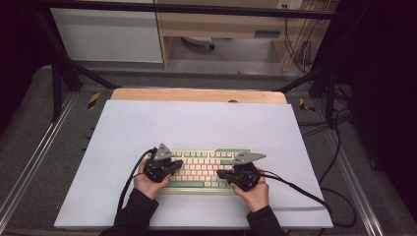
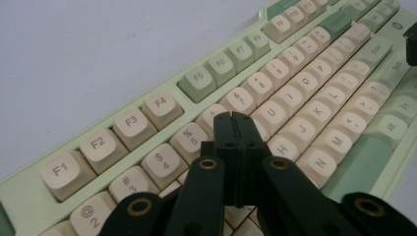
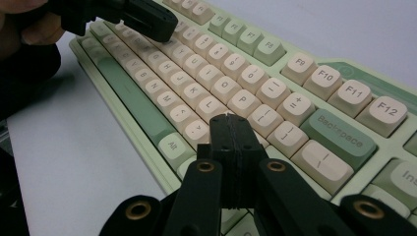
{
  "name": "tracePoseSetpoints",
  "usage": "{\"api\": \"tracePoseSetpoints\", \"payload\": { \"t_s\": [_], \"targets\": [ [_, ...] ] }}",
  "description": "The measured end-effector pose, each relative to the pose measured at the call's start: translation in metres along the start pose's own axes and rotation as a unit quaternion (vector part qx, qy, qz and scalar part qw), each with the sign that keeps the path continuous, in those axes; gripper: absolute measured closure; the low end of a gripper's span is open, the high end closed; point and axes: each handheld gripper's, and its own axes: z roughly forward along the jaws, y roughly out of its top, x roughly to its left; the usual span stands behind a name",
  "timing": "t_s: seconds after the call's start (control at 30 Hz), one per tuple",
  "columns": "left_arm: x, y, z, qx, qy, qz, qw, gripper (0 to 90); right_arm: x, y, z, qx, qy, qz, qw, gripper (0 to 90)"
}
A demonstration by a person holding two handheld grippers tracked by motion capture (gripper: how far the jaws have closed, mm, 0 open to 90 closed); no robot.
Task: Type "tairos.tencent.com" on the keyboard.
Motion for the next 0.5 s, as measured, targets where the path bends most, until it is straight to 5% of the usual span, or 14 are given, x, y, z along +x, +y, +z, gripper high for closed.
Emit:
{"api": "tracePoseSetpoints", "payload": {
  "t_s": [0.5],
  "targets": [
    [-0.0018,-0.0012,0.0025,-0.001,-0.002,0.007,1.0,90.0,0.0,-0.0004,0.0005,0.003,0.0,0.0,1.0,90.0]
  ]
}}
